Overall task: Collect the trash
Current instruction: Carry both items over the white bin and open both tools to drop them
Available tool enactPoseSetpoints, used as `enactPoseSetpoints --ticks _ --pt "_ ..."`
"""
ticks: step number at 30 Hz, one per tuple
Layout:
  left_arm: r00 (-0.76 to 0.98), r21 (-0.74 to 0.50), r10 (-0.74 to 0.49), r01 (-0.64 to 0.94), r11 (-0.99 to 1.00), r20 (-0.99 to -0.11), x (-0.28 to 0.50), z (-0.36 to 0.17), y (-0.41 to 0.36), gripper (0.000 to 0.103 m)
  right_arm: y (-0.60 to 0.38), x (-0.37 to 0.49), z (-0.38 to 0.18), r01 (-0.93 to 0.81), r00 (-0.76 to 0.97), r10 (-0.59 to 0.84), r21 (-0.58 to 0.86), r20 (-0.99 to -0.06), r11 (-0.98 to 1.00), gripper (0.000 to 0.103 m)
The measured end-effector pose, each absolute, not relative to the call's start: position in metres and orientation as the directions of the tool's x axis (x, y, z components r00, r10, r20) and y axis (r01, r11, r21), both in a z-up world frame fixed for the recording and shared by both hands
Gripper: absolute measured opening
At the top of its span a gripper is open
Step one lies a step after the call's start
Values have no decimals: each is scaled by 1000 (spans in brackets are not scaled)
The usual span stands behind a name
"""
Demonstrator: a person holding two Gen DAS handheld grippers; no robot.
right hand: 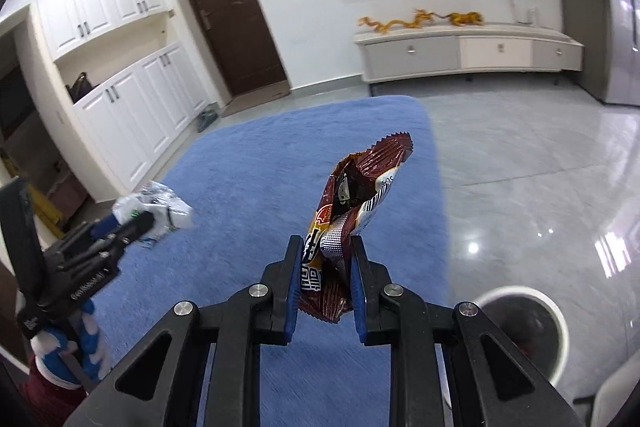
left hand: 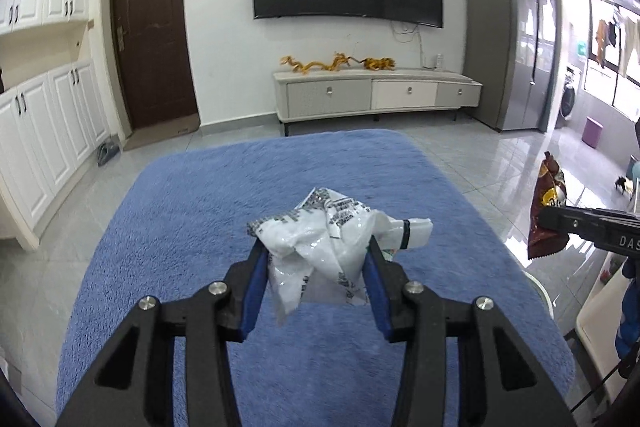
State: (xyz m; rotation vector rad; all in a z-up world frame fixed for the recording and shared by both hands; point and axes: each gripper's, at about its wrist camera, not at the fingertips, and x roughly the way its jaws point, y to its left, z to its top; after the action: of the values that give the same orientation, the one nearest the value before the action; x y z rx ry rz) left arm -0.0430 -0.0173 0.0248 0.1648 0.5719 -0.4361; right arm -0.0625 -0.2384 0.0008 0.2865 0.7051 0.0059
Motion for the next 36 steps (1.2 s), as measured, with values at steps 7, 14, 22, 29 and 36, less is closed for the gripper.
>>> enactPoseSetpoints --ticks 7,14,22,29,36 --pt "748 85 -378 498 863 -545 -75 38 -55 43 -282 -107 -1 193 780 40 301 -624 934 22" --pt "736 140 -383 539 831 -559 -85 39 -93 43 -319 -132 -11 258 792 -1 333 -611 907 23" --pt "695 192 -388 600 777 -605 -93 29 -151 43 -360 -150 -43 333 781 -19 391 -624 858 23" --pt "632 203 -412 674 710 -656 -95 11 -204 44 -395 -165 -72 408 752 -39 419 -658 811 25" --pt "561 217 -429 752 623 -708 -96 -14 -268 45 -432 -173 -104 486 704 -52 427 -709 762 26"
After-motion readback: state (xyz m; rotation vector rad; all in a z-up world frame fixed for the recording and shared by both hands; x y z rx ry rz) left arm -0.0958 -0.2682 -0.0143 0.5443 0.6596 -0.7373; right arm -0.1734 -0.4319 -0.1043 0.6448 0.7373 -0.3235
